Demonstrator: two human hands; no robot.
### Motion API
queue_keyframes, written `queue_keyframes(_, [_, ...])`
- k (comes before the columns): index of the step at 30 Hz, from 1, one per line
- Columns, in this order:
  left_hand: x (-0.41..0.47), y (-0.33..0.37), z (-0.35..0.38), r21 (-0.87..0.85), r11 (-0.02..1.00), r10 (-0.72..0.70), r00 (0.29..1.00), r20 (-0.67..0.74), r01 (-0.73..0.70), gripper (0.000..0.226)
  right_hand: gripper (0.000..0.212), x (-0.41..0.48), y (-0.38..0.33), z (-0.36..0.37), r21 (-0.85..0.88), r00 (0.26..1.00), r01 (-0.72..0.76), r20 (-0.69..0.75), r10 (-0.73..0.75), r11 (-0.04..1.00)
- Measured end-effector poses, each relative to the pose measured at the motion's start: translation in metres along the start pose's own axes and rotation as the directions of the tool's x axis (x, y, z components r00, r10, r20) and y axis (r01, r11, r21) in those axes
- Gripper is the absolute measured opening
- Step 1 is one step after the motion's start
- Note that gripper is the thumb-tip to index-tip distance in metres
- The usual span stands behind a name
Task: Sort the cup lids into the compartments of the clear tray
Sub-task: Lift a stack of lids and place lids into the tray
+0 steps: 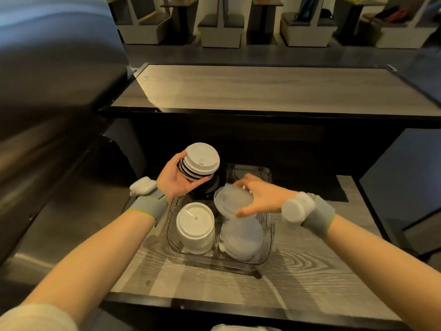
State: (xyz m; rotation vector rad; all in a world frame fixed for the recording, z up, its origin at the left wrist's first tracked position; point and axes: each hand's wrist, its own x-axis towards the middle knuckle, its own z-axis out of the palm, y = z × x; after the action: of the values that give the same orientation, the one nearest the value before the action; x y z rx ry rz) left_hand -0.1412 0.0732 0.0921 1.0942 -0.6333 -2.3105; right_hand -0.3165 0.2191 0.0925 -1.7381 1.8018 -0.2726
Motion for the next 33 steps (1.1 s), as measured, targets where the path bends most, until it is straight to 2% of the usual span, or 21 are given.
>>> queue_keyframes(5, [-0.003, -0.008, 0.007, 0.000, 1.000, -0.012, 0.999, 0.034, 0.012, 0.044, 0.090, -0.016, 0.009, 0.029, -0.219, 0.995, 0.058, 0.097, -0.037, 0.974])
queue_keyframes(9, [-0.006, -0.011, 0.007, -0.013, 1.000, -0.010, 0.998, 0.060, 0.011, 0.043, 0.085, -0.016, 0.014, 0.038, -0.374, 0.995, 0.081, 0.087, -0.052, 0.924])
queue_keyframes(12, [-0.007, -0.014, 0.004, -0.012, 1.000, -0.018, 0.998, 0.062, 0.018, 0.044, 0.088, -0.018, 0.020, 0.036, -0.412, 0.994, 0.080, 0.099, -0.043, 0.908])
queue_keyframes(15, [-0.007, -0.016, 0.000, -0.015, 0.999, -0.042, 0.996, 0.077, 0.043, 0.043, 0.094, -0.018, 0.015, 0.026, -0.327, 0.996, 0.071, 0.081, -0.046, 0.942])
queue_keyframes(17, [-0.010, -0.016, -0.002, -0.007, 0.999, -0.052, 0.995, 0.091, 0.053, 0.040, 0.078, -0.010, 0.001, 0.012, -0.209, 0.990, 0.055, -0.113, -0.080, 0.976])
queue_keyframes(19, [-0.011, -0.015, -0.004, 0.013, 0.998, -0.059, 0.994, 0.093, 0.058, 0.047, 0.058, 0.004, -0.016, -0.003, -0.060, 0.918, 0.095, -0.382, -0.111, 0.994])
queue_keyframes(20, [-0.012, -0.015, -0.004, 0.027, 0.998, -0.064, 0.994, 0.094, 0.061, 0.050, 0.058, 0.010, -0.023, -0.010, -0.006, 0.881, 0.126, -0.458, -0.115, 0.992])
queue_keyframes(21, [-0.013, -0.014, -0.005, 0.039, 0.997, -0.063, 0.993, 0.095, 0.059, 0.052, 0.063, 0.019, -0.031, -0.014, 0.030, 0.871, 0.158, -0.475, -0.124, 0.987])
queue_keyframes(24, [-0.015, -0.013, -0.004, 0.072, 0.995, -0.078, 0.990, 0.116, 0.070, 0.052, 0.081, 0.039, -0.045, -0.018, 0.093, 0.921, 0.140, -0.378, -0.095, 0.986])
queue_keyframes(29, [-0.018, -0.009, -0.011, 0.002, 0.995, -0.101, 0.985, 0.136, 0.102, 0.056, 0.063, 0.057, -0.048, -0.015, 0.154, 0.923, 0.138, -0.379, -0.070, 0.978])
queue_keyframes(33, [-0.016, -0.008, -0.011, 0.013, 0.994, -0.107, 0.982, 0.157, 0.107, 0.047, 0.054, 0.057, -0.041, -0.014, 0.366, 0.922, 0.164, -0.387, -0.010, 0.916])
